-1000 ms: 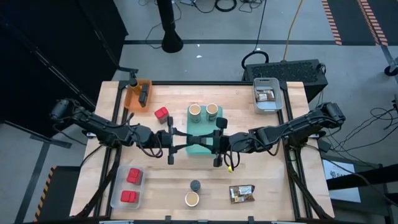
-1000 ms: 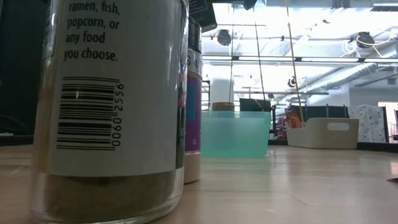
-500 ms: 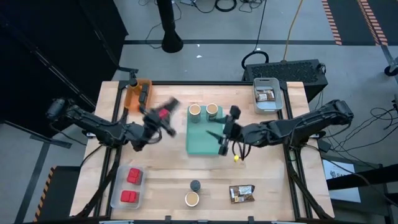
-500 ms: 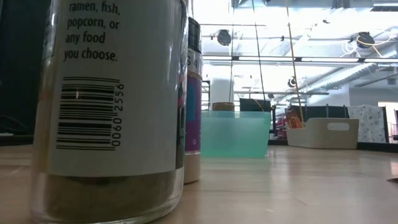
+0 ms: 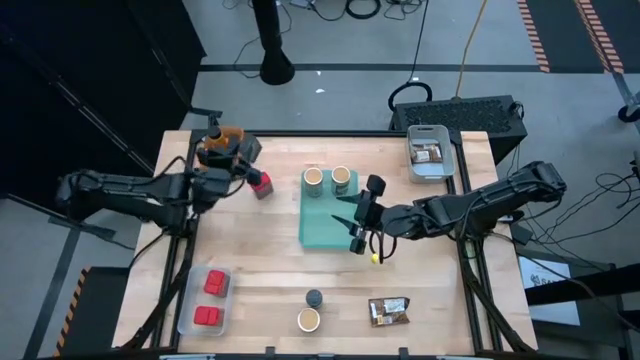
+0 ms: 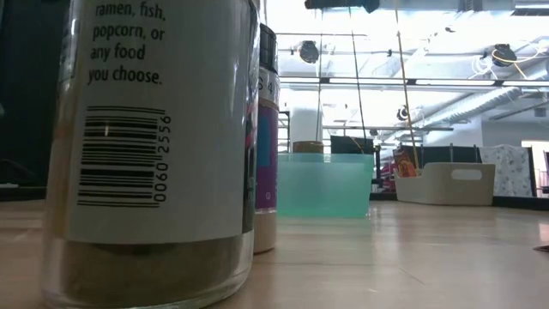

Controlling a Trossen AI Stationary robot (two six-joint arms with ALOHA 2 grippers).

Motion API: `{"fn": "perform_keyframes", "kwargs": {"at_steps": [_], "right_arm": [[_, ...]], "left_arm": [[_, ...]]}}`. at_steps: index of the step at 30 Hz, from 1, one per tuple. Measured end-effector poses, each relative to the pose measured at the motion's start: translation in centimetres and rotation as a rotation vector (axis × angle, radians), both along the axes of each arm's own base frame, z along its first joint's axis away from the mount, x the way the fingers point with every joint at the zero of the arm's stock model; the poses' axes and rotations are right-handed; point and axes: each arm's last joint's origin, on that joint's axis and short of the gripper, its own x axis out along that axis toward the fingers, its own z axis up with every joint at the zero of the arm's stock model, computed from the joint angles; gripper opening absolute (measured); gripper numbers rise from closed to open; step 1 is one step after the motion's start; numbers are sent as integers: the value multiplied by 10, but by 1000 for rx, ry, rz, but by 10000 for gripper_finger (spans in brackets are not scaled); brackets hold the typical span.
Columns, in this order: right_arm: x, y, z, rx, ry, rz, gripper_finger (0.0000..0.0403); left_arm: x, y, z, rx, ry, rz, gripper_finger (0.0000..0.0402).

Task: Sort spices by type
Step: Put the black seasoning can into the orange bin

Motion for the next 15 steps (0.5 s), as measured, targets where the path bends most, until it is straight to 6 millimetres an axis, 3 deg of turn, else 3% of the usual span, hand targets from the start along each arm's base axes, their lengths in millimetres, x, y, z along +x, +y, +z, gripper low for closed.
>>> {"fn": "perform_keyframes", "kwargs": {"at_steps": [4, 15], "right_arm": [[2, -5, 0, -3, 2, -17, 190], [2, -8, 0, -5, 4, -22, 190]], "left_arm": [[-10, 17, -18, -139, 58, 70, 140], [-40, 52, -34, -281, 137, 347, 140]]}}
